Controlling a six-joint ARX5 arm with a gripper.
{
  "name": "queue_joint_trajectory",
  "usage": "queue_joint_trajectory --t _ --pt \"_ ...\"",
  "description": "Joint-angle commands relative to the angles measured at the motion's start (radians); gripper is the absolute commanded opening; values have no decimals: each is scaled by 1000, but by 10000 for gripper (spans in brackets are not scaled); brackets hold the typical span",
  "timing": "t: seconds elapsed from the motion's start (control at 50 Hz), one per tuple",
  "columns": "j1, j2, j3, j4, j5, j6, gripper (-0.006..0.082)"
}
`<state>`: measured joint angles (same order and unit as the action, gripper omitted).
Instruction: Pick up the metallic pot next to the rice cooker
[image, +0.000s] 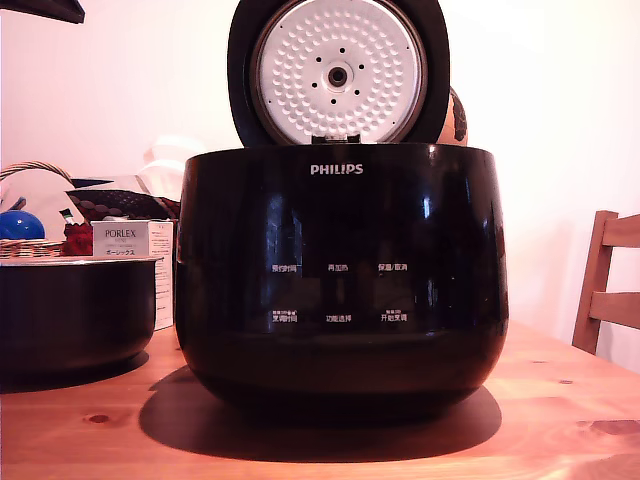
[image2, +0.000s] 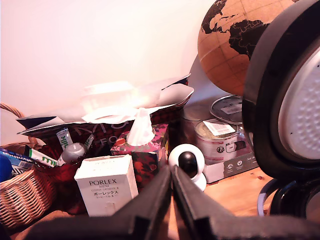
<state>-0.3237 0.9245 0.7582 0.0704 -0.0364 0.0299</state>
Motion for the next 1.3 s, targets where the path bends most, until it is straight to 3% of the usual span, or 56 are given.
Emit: queue_joint_trajectory --t 0.0,0.4,0.42,0.48,0.54,0.56,0.6,0.62,0.68,0.7,0.74,0.76,0.82,0.84,0.88,0.9,0.96,0.98,1.02,1.04,1.1,1.12,1.16,1.18,1.28 --pt "4 1 -2 11 2 5 -24" --pt "5 1 -2 10 2 13 -24" --pt "6 1 -2 6 2 115 -24" --pt "16 1 8 -26 3 210 -24" --pt "36 1 32 -99 7 210 -24" --pt "44 1 43 -125 13 275 -24" --pt "64 2 66 -192 34 275 -24" --pt "72 5 80 -227 53 342 -24" --pt "103 13 127 -334 98 342 -24" --pt "112 17 143 -372 106 431 -24" --pt "129 24 179 -446 138 431 -24" --pt "137 29 198 -481 149 531 -24" --pt "155 47 253 -580 171 531 -24" --pt "161 53 271 -611 178 626 -24" --pt "172 68 305 -677 199 626 -24" --pt "176 76 325 -710 209 721 -24" --pt "185 102 372 -796 235 721 -24" --pt "188 112 388 -825 239 820 -24" --pt "191 130 414 -874 238 820 -24" --pt "191 140 425 -894 239 919 -24" --pt "191 168 454 -950 238 919 -24" --pt "191 178 463 -969 237 1015 -24" --pt "191 196 477 -1000 232 1015 -24" --pt "191 204 483 -1014 229 1102 -24" --pt "191 249 496 -1055 206 1165 -17"
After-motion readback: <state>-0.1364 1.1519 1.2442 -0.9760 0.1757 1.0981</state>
